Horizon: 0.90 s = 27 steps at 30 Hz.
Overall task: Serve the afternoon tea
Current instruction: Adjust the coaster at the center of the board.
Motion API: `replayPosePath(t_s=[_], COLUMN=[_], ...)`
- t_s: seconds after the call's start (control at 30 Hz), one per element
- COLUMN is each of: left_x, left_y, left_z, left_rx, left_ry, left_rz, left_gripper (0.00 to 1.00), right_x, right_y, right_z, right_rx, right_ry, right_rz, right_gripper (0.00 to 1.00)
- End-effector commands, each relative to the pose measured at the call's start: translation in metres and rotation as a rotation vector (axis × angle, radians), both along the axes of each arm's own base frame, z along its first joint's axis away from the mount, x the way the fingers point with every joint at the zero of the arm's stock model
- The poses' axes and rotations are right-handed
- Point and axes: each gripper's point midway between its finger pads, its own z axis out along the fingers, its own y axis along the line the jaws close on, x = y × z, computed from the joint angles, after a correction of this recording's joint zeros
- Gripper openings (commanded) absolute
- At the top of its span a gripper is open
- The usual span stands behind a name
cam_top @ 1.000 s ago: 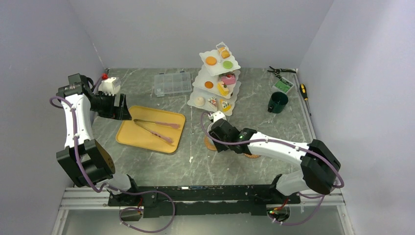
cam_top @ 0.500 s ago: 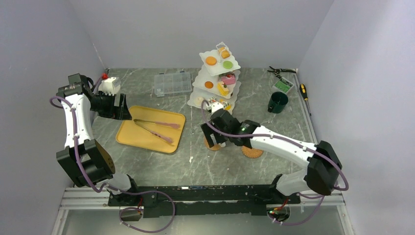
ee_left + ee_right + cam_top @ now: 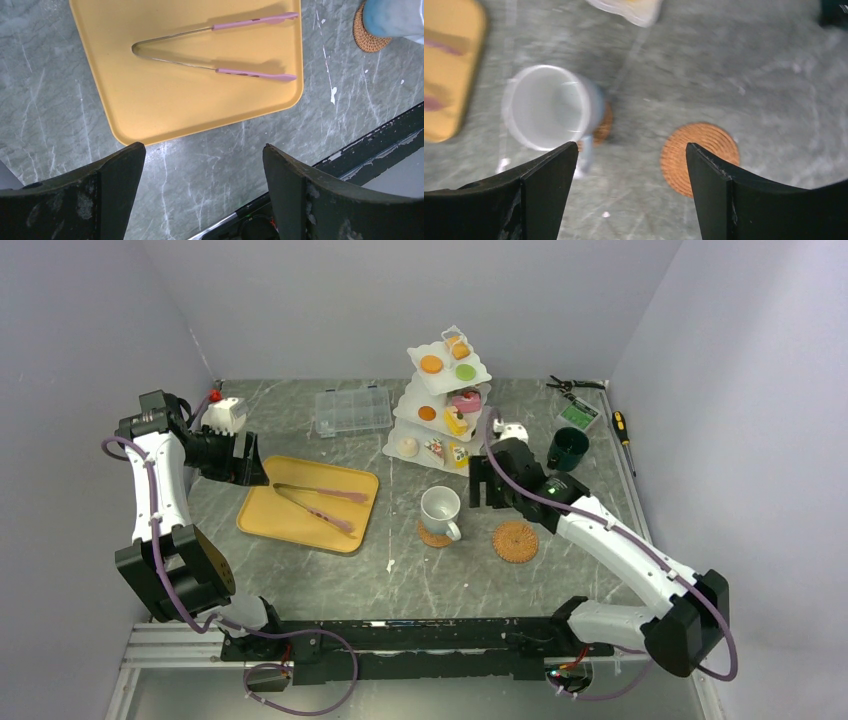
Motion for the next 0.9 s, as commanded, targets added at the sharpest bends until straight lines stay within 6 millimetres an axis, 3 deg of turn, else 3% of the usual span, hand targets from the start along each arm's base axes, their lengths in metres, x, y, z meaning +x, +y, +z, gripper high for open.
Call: replayPosePath(t_s=[0.0, 0.1, 0.2, 0.4, 0.63, 0.87], left_x=[0.002, 0.004, 0.005, 0.003, 0.004, 0.01], left_y=[-0.002, -0.002, -0.005, -0.006, -0.001, 0.002], left_z=[0.008, 0.01, 0.013, 0.013, 0.015, 0.023], left_rx=[-0.001, -0.005, -0.019, -0.02, 0.01, 0.016], left_ry=[-0.04, -0.049, -0.059, -0.051, -0.059, -0.071], left_rz=[-0.025, -0.014, -0.018, -0.03, -0.026, -0.021], left_gripper=[0.93, 0.93, 0.93, 0.93, 0.93, 0.93], right_x=[-0.006, -0.02, -0.035, -0.045, -0.032, -0.003], right_y=[-0.068, -0.099, -0.109, -0.089, -0.086, -0.078], right_z=[-0.039, -0.065, -0.092, -0.132, -0.159, -0.167], right_rx=[-0.113, -0.084, -0.016, 0.093, 0.07, 0.031], right_ry=[0.096, 0.184, 0.277, 0.406, 0.427, 0.413], right_rz=[-0.262, -0.421, -0.504, -0.517, -0.524, -0.507], right_gripper=[0.81, 0.8, 0.81, 0.75, 0.56, 0.55])
